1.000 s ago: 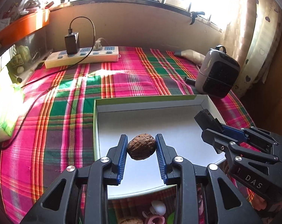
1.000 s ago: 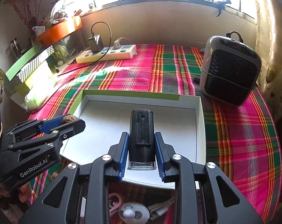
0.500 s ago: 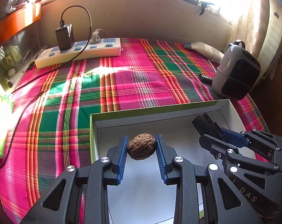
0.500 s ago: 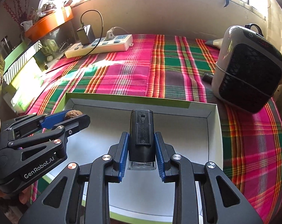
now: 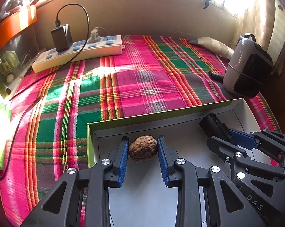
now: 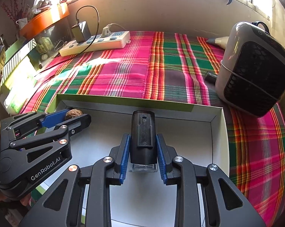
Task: Organize objects
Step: 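Lift the flashlight and walnut and carry both into the white box, then open both grippers to release the flashlight and walnut inside the box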
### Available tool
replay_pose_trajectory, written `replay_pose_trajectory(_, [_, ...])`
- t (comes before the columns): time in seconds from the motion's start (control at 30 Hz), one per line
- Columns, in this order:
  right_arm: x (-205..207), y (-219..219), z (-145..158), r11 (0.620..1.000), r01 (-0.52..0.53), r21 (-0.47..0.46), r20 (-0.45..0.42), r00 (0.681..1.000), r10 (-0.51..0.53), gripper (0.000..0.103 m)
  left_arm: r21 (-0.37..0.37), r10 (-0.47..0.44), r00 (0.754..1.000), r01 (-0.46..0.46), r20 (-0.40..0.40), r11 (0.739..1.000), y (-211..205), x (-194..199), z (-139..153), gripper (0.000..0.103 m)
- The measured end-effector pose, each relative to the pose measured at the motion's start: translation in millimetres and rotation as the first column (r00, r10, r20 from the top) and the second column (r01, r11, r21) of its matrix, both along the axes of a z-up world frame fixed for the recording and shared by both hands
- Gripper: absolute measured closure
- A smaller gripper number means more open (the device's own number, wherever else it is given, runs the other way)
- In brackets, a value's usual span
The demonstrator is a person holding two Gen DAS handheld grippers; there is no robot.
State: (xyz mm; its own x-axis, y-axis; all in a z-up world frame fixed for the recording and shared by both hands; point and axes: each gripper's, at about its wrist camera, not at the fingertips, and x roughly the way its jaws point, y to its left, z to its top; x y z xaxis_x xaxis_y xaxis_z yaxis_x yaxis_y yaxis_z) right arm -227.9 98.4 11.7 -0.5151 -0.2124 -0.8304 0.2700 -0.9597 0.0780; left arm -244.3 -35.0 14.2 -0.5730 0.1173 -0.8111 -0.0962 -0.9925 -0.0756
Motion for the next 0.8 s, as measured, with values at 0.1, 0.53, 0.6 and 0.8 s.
replay_pose_trajectory(0.1, [-0.5,-1.5,-0.6,1.000,0.001,0.009,-0.004,1.000,-0.001,0.074,-0.006,0.000,1.000,0.000,0.000,1.000,0.2,-0.8,-0.2,0.075])
replay_pose_trajectory(0.53, [-3.2,-0.3,-5.2,1.000,0.009,0.012,0.008,1.000,-0.010,0.074,-0.014,0.003,1.000,-0.003,0.004,1.000,1.3,-2.4,-1.1,0.075])
replay_pose_trajectory(0.6, [-4.0,0.0,-6.6,1.000,0.011,0.012,0.014,1.000,-0.011,0.074,-0.015,0.004,1.000,-0.004,0.004,1.000,1.4,-2.4,-1.4,0.075])
replay_pose_trajectory(0.8, [-3.8,-0.6,-3.1,1.000,0.012,0.006,0.005,1.000,-0.012,0.074,-0.015,0.004,1.000,-0.004,0.004,1.000,1.2,-2.6,-1.2,0.074])
